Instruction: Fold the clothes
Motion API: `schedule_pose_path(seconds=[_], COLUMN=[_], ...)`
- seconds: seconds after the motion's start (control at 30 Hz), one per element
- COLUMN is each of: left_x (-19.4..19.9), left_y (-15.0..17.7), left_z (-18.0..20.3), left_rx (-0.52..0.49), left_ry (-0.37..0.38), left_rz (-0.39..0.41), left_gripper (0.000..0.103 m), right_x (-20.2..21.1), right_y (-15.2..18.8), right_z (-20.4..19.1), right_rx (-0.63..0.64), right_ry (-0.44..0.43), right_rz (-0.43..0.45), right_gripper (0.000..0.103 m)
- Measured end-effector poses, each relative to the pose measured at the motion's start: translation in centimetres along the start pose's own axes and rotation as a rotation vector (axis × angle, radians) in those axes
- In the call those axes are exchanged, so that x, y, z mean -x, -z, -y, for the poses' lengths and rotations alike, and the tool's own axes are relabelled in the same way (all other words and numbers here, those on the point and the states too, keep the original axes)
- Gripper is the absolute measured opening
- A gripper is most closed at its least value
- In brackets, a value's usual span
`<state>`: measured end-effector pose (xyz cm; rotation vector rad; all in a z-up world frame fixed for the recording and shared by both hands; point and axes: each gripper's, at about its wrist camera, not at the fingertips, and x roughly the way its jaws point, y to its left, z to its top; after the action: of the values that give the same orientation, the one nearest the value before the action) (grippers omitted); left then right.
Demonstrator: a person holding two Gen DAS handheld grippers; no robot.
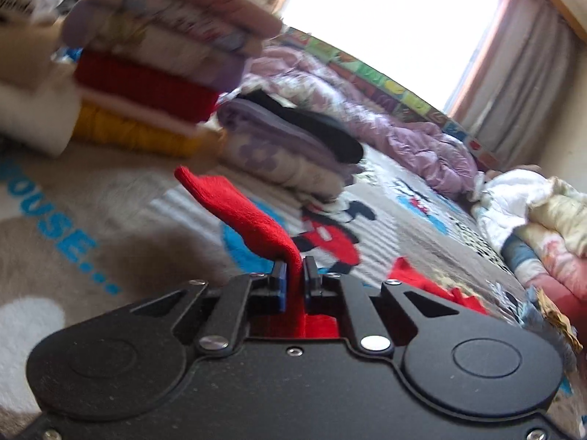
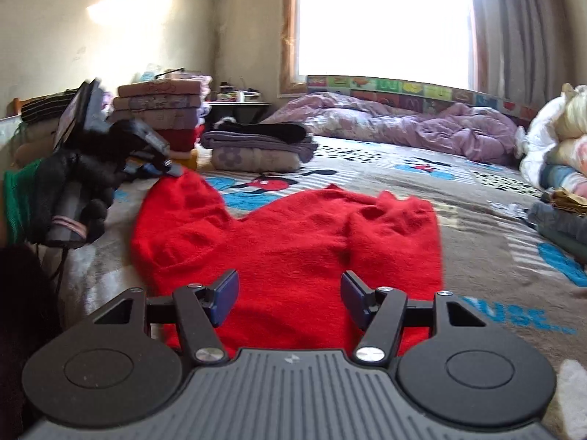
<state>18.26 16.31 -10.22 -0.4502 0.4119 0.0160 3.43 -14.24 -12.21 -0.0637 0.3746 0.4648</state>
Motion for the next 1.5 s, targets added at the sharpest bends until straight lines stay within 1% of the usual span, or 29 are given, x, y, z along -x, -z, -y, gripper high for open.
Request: schedule_pose_path(seconds=[0.07, 0.17, 0.37, 0.43, 0.57, 0.63, 0.67, 0.73, 0.8, 0.9, 0.97, 1.0, 1.03, 1.07, 1.1, 1.13, 1.17, 1.23, 1.3, 1.37, 1.4, 1.5], left_x=[0.4, 1.1, 2.2, 2.3, 2.0, 1.6, 1.5, 1.2, 0.9, 0.4, 0.1, 0.0, 0.1, 0.5, 0.9, 1.4, 1.9, 2.8, 3.7, 4.6, 5.0, 5.9], left_y=[0.0, 0.4, 1.8, 2.6, 4.5, 5.8, 6.5, 8.1, 9.9, 12.1, 13.0, 13.2, 13.2, 13.0, 12.7, 12.3, 11.8, 10.6, 9.3, 8.2, 7.7, 6.6], left_z=[1.5, 4.3, 9.7, 11.3, 14.3, 15.8, 16.6, 18.1, 19.3, 20.4, 20.6, 20.6, 20.5, 20.3, 20.1, 19.9, 19.6, 18.8, 17.3, 15.2, 14.2, 11.6], left_rx=[-0.029, -0.097, -0.222, -0.258, -0.333, -0.367, -0.393, -0.454, -0.516, -0.603, -0.632, -0.642, -0.646, -0.638, -0.628, -0.621, -0.615, -0.600, -0.566, -0.524, -0.500, -0.433], left_ry=[0.046, 0.096, 0.191, 0.219, 0.260, 0.289, 0.298, 0.309, 0.314, 0.318, 0.334, 0.352, 0.382, 0.404, 0.424, 0.433, 0.428, 0.405, 0.379, 0.338, 0.316, 0.246], left_rz=[0.010, 0.021, 0.029, 0.024, 0.002, -0.022, -0.032, -0.052, -0.075, -0.115, -0.153, -0.178, -0.204, -0.204, -0.199, -0.192, -0.181, -0.157, -0.142, -0.131, -0.128, -0.122], left_gripper=[0.006, 0.006, 0.006, 0.006, 0.006, 0.006, 0.006, 0.006, 0.006, 0.006, 0.008, 0.019, 0.035, 0.042, 0.047, 0.047, 0.047, 0.047, 0.047, 0.047, 0.047, 0.047], right_x=[-0.2, -0.1, 0.3, 0.4, 0.6, 0.5, 0.2, -0.3, -0.7, -1.2, -1.7, -2.0, -2.3, -2.5, -2.7, -2.9, -3.0, -3.2, -3.3, -3.5, -3.6, -4.1], right_y=[-0.2, -0.8, -1.0, -0.7, 0.4, 1.1, 1.5, 2.4, 3.1, 3.7, 3.9, 4.1, 4.2, 4.3, 4.5, 4.5, 4.6, 4.7, 4.6, 4.7, 4.8, 4.9], right_z=[-0.2, 0.6, 5.3, 7.0, 10.8, 12.8, 13.6, 15.1, 16.1, 17.0, 17.2, 17.3, 17.4, 17.5, 17.6, 17.6, 17.7, 17.9, 17.9, 18.0, 18.0, 18.5], right_rx=[-0.018, -0.117, -0.432, -0.537, -0.756, -0.864, -0.911, -1.000, -1.063, -1.111, -1.128, -1.134, -1.139, -1.145, -1.150, -1.153, -1.156, -1.159, -1.156, -1.149, -1.145, -1.149], right_ry=[-0.045, -0.114, -0.207, -0.236, -0.247, -0.246, -0.242, -0.233, -0.227, -0.221, -0.216, -0.210, -0.201, -0.192, -0.184, -0.179, -0.174, -0.166, -0.157, -0.149, -0.144, -0.137], right_rz=[0.006, 0.037, 0.090, 0.114, 0.167, 0.187, 0.190, 0.194, 0.197, 0.194, 0.176, 0.167, 0.153, 0.145, 0.138, 0.137, 0.136, 0.137, 0.137, 0.126, 0.120, 0.108], right_gripper=[0.062, 0.062, 0.062, 0.064, 0.070, 0.070, 0.072, 0.073, 0.073, 0.074, 0.074, 0.074, 0.075, 0.075, 0.075, 0.075, 0.075, 0.074, 0.074, 0.073, 0.070, 0.068])
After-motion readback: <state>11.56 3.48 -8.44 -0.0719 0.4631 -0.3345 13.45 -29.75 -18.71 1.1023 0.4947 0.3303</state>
